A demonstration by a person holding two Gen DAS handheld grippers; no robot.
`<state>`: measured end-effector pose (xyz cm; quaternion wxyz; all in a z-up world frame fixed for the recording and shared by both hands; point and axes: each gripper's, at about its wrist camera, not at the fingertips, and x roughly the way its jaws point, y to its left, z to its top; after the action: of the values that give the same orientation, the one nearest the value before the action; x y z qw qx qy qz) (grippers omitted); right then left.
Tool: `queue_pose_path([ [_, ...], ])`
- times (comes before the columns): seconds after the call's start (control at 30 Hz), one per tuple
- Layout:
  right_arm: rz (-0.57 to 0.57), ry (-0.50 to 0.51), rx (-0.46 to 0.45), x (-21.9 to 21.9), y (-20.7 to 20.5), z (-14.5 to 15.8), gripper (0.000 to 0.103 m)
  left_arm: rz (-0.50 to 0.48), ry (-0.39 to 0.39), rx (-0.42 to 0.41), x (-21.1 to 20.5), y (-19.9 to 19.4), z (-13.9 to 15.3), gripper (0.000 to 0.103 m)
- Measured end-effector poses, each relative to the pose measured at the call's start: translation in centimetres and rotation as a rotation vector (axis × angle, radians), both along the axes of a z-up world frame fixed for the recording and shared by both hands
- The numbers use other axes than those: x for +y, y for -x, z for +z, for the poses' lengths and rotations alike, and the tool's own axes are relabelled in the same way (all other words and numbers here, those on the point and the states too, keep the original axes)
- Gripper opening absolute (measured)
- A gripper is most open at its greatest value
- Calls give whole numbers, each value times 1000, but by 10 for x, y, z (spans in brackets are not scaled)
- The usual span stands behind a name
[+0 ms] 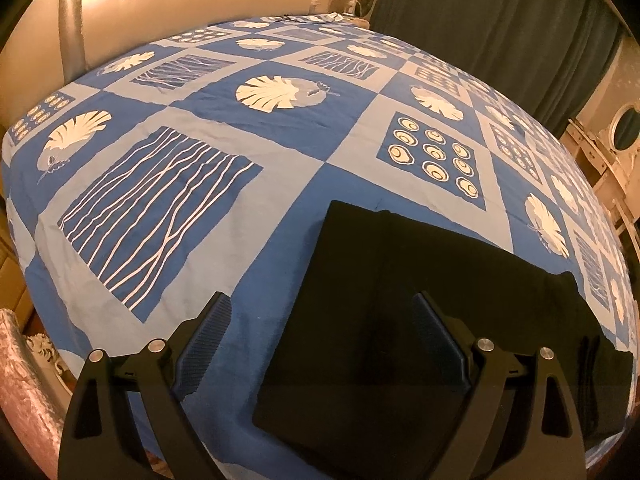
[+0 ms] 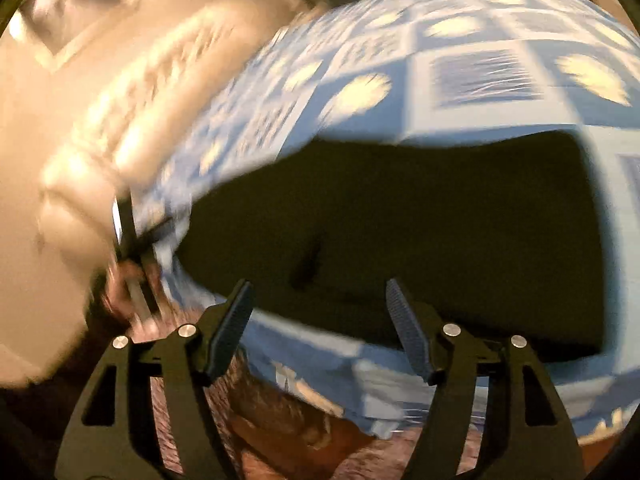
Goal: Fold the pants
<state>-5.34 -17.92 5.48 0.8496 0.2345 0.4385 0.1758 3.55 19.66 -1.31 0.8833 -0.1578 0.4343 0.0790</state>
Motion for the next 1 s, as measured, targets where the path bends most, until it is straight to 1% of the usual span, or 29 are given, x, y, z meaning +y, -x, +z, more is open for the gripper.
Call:
queue_pose_path([
  [0.03,-74,-37,-13,-32,7,3,70,0,-2,0,0,0,0,90],
  [0.07,-127,-65,-12,-54,11,2,71,0,-2,-1,-1,0,1,90],
  [0.1,-218,-125,5,-88,18,-6,71,-1,-1,-1,-1,0,1,90],
  [0.17,-336,-224,63,-135,29,-31,71,-2,-2,-2,-2,-1,1,90],
  [0.2,-381,-275,107,-153,35,-49,71,-3,-4,-1,-2,-1,1,90],
  [0.23,-399,-315,139,-162,39,-63,71,-6,-7,-1,-2,-1,1,90],
  [0.3,-372,-396,196,-167,41,-90,69,-7,-14,1,-3,0,1,90],
  [0.37,-345,-425,227,-165,39,-104,65,-9,-11,3,-4,0,1,90],
  [0.43,-322,-462,222,-163,38,-108,50,-11,-10,3,-4,0,1,90],
  [0.47,-305,-463,224,-162,37,-109,38,-11,-10,2,-4,0,0,90],
  [0.5,-301,-433,226,-162,36,-108,32,-11,-9,2,-4,0,0,90],
  [0.53,-296,-400,227,-160,36,-108,30,-10,-9,4,-5,0,0,90],
  [0.57,-292,-373,234,-158,35,-109,25,-9,-8,5,-4,0,0,90],
  [0.6,-295,-350,245,-159,36,-113,23,-9,-5,7,-4,0,0,90],
  [0.63,-298,-342,249,-159,35,-113,23,-8,-4,9,-4,0,-1,90],
  [0.73,-280,-319,234,-157,35,-109,24,-3,1,9,-2,0,-1,90],
  [0.77,-279,-335,232,-158,36,-109,29,-2,3,8,-2,0,-1,90],
  [0.83,-280,-403,235,-164,35,-106,38,-1,5,2,0,0,0,90],
  [0.87,-290,-407,210,-169,34,-98,51,-1,3,-1,0,1,1,90],
  [0.9,-302,-400,187,-173,32,-93,61,-1,2,-5,1,1,2,90],
  [0.93,-315,-402,161,-177,28,-87,63,-1,3,-7,2,1,2,90],
  [1.0,-321,-444,133,-184,13,-84,63,1,5,-10,3,1,3,90],
])
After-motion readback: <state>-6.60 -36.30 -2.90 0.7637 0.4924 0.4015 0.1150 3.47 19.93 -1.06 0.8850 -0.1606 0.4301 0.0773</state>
